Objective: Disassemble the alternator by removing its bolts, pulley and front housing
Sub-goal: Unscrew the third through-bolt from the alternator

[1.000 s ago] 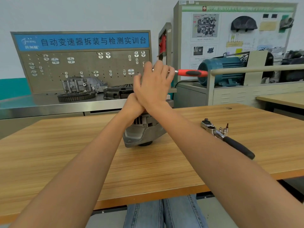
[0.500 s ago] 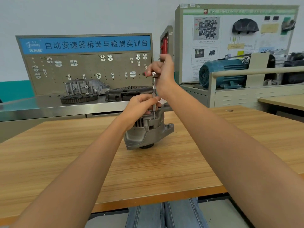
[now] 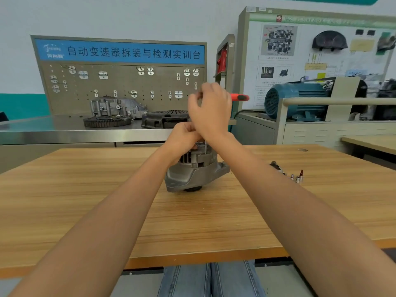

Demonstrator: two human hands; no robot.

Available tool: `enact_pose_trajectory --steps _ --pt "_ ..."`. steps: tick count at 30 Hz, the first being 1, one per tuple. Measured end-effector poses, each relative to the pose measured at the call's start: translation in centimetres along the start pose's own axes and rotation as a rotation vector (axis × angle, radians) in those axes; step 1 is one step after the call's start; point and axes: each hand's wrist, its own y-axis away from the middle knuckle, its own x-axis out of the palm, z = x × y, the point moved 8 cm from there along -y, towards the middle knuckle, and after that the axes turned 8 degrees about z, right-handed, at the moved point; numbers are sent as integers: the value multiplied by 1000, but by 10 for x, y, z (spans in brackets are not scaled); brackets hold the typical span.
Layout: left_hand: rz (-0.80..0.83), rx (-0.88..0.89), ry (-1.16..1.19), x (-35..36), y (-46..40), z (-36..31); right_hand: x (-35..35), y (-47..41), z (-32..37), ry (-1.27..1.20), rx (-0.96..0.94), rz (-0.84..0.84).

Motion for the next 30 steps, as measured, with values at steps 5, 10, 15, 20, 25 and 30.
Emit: enact_pose_trajectory --steps 5,10,15,20,25,30 --pt "-3 -4 -1 2 1 -1 -5 4 2 57 -27 -110" --pt "50 -13 -15 4 3 -6 7 -12 -12 -767 205 112" --pt "59 -19 -25 5 5 -8 24 -18 -21 -1333 393 263" --pt "52 -2 -41 4 3 -4 22 -14 -23 -1156 414 169" --pt "-27 -28 -31 -2 0 2 2 3 0 -292 30 -35" --pt "-45 -36 -59 -2 0 3 -7 18 9 143 -2 -253"
